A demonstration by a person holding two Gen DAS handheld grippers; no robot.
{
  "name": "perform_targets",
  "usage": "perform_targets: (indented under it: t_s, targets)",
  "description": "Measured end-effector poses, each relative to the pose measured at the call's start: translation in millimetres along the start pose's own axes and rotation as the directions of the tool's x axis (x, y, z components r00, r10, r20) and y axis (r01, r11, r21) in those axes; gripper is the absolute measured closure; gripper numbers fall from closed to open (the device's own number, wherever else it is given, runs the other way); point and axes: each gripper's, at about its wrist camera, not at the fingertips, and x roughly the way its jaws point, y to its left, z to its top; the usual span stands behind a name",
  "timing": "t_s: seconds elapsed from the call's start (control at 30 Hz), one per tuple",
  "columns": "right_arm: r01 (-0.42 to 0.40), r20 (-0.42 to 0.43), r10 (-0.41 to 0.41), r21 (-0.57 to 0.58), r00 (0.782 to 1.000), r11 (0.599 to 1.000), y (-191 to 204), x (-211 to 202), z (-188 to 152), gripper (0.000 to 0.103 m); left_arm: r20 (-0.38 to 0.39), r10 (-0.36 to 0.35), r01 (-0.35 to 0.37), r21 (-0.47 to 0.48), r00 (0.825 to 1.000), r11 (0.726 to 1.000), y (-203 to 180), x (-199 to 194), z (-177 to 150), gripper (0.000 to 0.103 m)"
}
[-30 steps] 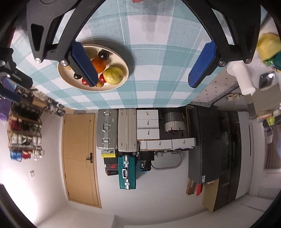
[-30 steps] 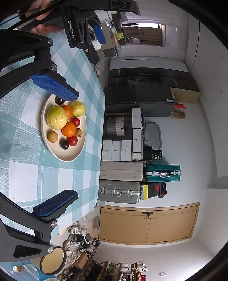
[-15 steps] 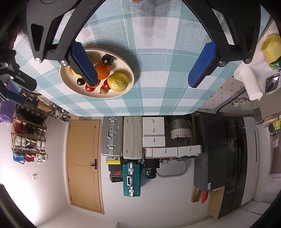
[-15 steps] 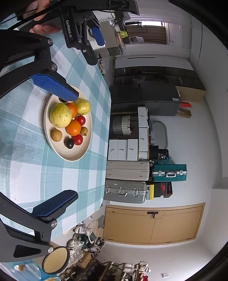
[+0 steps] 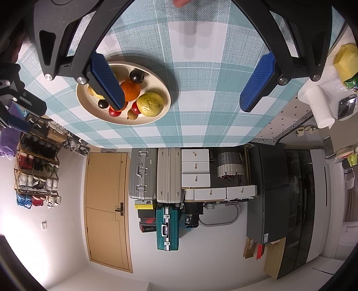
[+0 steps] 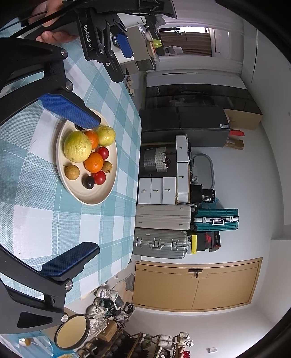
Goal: Organize fruits
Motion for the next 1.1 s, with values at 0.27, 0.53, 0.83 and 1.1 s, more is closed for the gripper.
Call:
perform_targets:
  t_s: [0.27, 0.53, 0.83, 1.1]
  targets:
    - [0.001, -0.001, -0.001, 0.001, 1.000, 1.000, 0.5, -0.6, -0.1, 0.000, 0.000, 0.000, 0.000, 0.000, 1.000, 1.000, -0.8, -1.1, 0.6, 0.001]
    - [0.001, -0.001, -0.001, 0.001, 1.000, 1.000, 0.6, -0.7, -0.3, 0.000, 0.000, -0.001, 0.001, 0.000, 1.000, 1.000, -0.7, -1.2, 0.6, 0.001]
    - [0.001, -0.001, -0.001, 0.001, 1.000, 1.000, 0.6, -0.7, -0.5, 0.000, 0.000, 0.000, 0.000, 0.000, 1.000, 1.000, -0.9, -1.0, 0.6, 0.001]
    - [0.001, -0.001, -0.001, 0.001, 1.000, 1.000, 0.7, -0.8, -0.5, 0.000, -0.009, -0.005, 0.005, 0.001, 1.000, 1.000, -0.2, 1.6, -0.1, 0.001]
